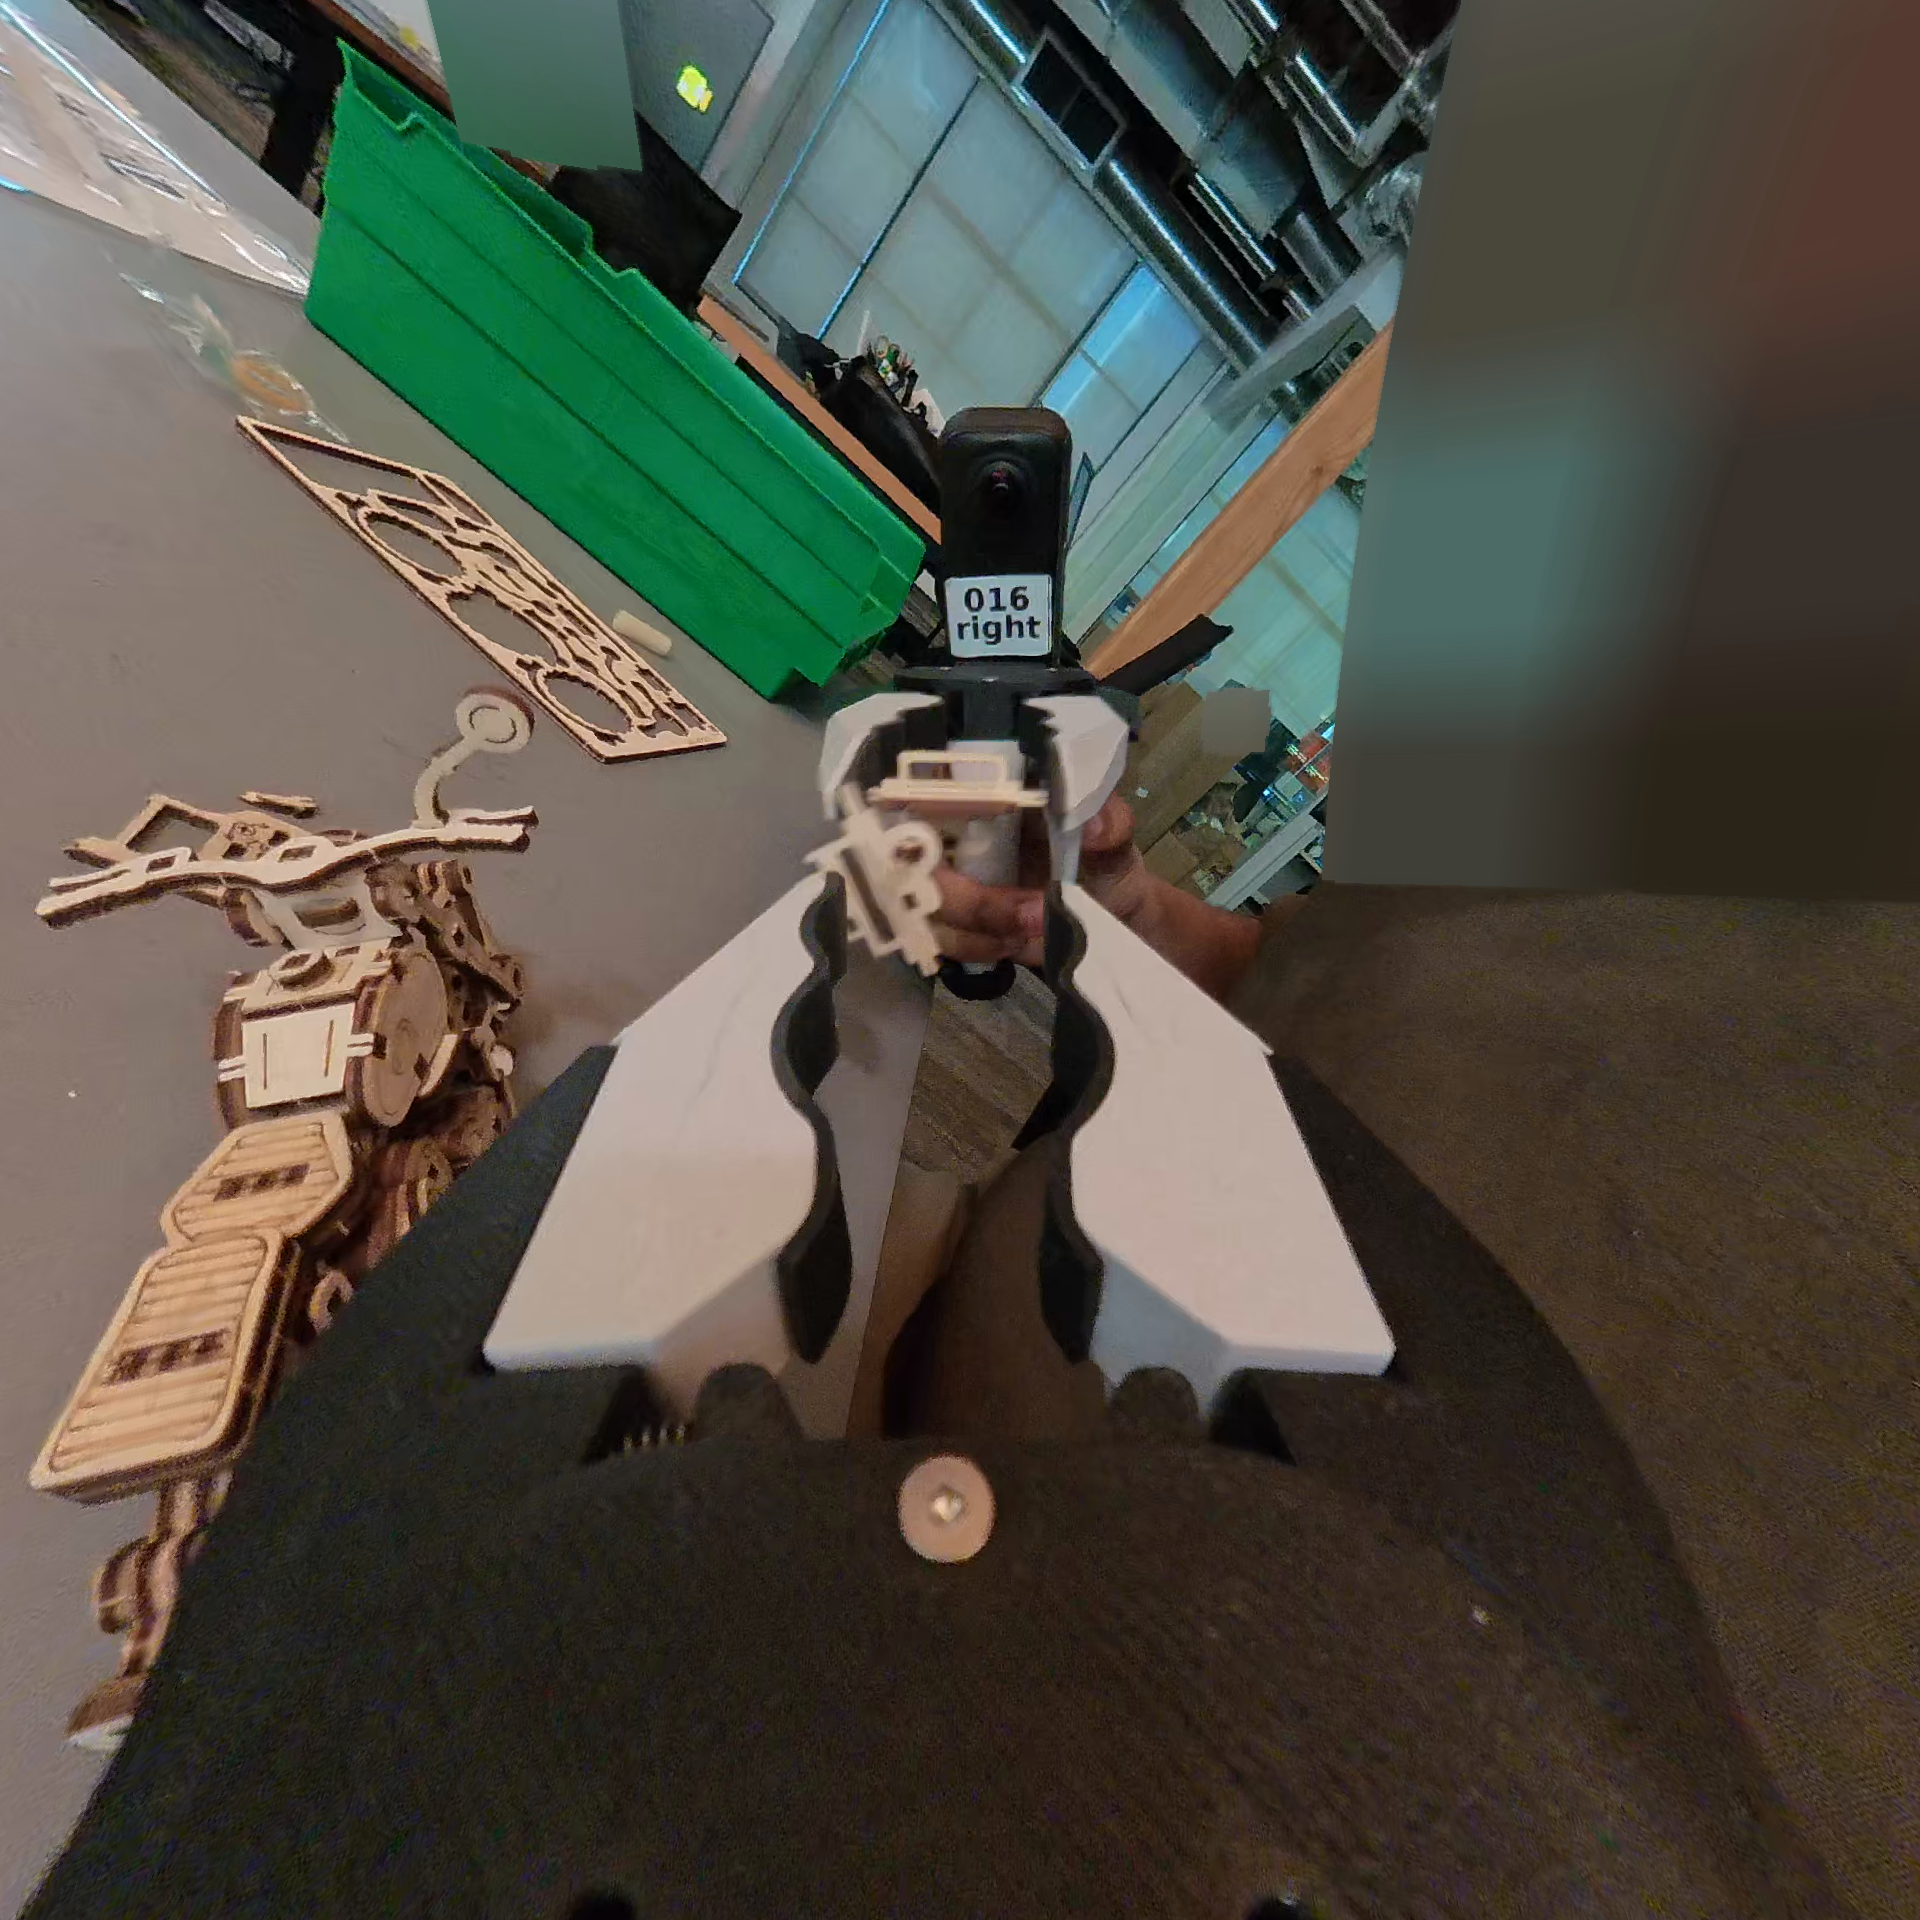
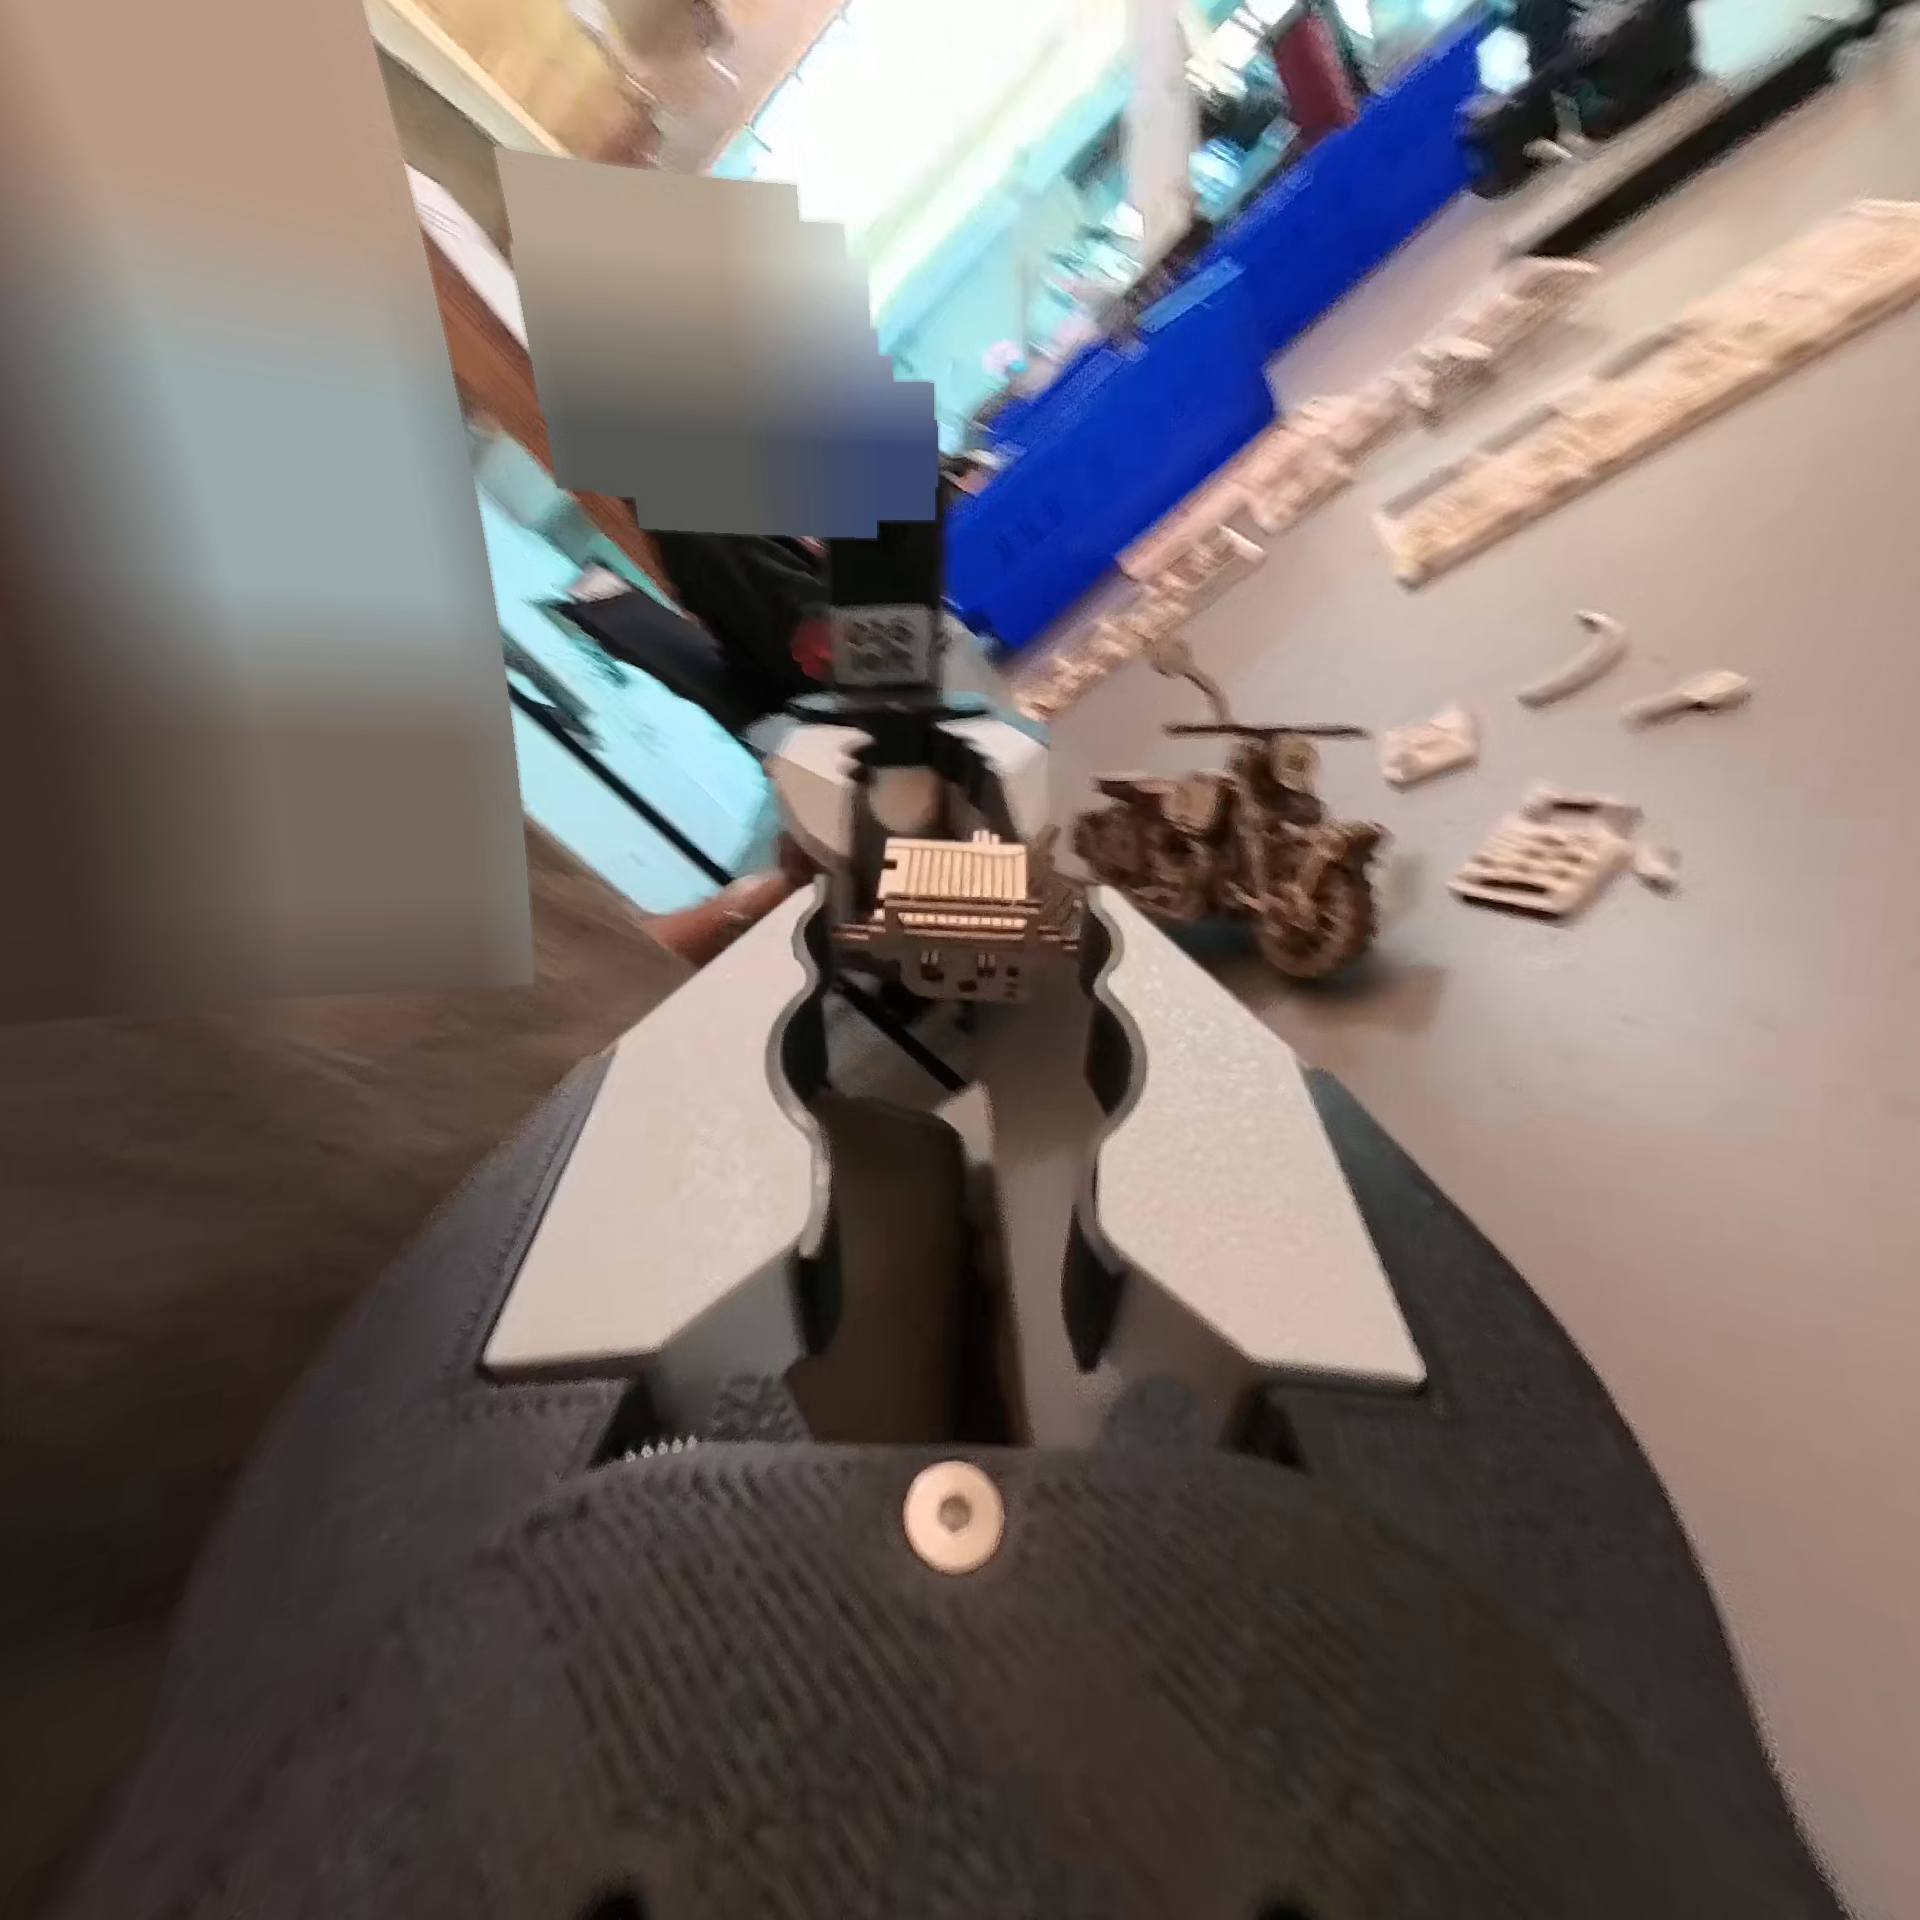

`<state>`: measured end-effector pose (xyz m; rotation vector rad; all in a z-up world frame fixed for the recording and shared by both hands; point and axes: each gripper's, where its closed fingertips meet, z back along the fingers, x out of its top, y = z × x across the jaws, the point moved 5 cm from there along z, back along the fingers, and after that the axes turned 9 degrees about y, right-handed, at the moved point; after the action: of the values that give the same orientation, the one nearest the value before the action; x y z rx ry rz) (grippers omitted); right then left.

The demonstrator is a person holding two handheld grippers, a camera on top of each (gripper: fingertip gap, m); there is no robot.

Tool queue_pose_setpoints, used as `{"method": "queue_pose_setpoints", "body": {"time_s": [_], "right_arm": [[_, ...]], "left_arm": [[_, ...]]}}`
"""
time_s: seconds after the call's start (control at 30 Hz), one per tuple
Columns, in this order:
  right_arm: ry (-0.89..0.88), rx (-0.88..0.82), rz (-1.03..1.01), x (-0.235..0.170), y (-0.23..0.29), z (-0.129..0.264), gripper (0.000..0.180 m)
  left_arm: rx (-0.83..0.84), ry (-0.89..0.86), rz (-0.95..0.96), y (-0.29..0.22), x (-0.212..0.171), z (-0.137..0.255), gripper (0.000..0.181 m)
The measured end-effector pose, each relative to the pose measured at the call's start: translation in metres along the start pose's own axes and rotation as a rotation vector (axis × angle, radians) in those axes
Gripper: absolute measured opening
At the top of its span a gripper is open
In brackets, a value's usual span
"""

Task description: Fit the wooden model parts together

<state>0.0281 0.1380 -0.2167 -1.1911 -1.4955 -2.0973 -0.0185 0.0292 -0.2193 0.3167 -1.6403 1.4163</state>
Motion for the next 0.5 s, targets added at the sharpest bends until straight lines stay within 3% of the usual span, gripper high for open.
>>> {"method": "queue_pose_setpoints", "body": {"time_s": [0.37,0.5], "right_arm": [[-0.030,0.172,-0.048,-0.001,0.019,-0.004,0.047],[-0.032,0.181,-0.054,-0.002,0.021,-0.004,0.047]], "left_arm": [[-0.059,0.097,-0.034,-0.015,-0.014,-0.020,0.043],[-0.067,0.101,-0.061,-0.019,-0.015,-0.021,0.033]]}}
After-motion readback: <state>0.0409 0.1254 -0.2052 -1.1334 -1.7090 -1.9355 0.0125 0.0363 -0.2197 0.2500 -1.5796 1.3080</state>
